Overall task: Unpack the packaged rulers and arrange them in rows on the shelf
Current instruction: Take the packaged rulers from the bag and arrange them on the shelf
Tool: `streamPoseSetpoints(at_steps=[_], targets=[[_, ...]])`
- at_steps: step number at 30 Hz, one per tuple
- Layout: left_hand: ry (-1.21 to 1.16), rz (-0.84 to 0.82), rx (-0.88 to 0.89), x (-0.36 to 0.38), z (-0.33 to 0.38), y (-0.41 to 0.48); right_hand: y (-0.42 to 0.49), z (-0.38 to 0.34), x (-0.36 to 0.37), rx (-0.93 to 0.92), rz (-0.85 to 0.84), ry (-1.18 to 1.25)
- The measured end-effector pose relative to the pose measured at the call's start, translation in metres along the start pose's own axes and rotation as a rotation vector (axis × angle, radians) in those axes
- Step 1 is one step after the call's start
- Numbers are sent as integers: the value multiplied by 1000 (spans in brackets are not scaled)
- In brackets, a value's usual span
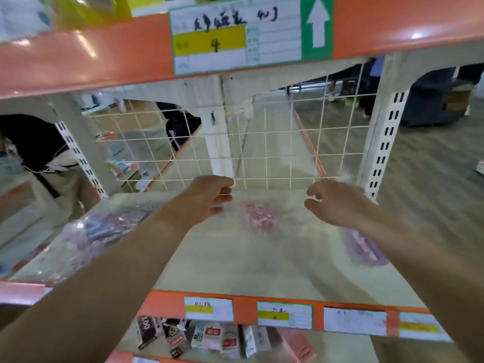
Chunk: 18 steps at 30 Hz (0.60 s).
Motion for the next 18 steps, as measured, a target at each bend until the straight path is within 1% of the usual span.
streamPoseSetpoints(at_steps=[4,8,11,13,15,18], targets=[[66,146,14,-87,-5,-7,13,-83,23,-219,-63,108],[114,173,-41,-173,-26,-16,20,-166,48,-415,-129,193],[215,329,-14,-230,-41,-28,32,-227,76,-560,-223,227],[278,409,-21,-258,-55,-29,43,-254,97,-574,-267,212],[362,465,-59,-278,-68,-29,56,-274,115,-522,-264,181],[506,404,-94,-282,-81,-27,76,-286,139,-429,-240,115]])
Point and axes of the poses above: each hand's wrist, its own y-axis towards the middle knuckle, its own x-axis out of the palm, z = x × y, the point moved 5 cm from there along y, towards the middle knuckle, and after that the axes turned 9 degrees about -x, right-handed, at the moved point
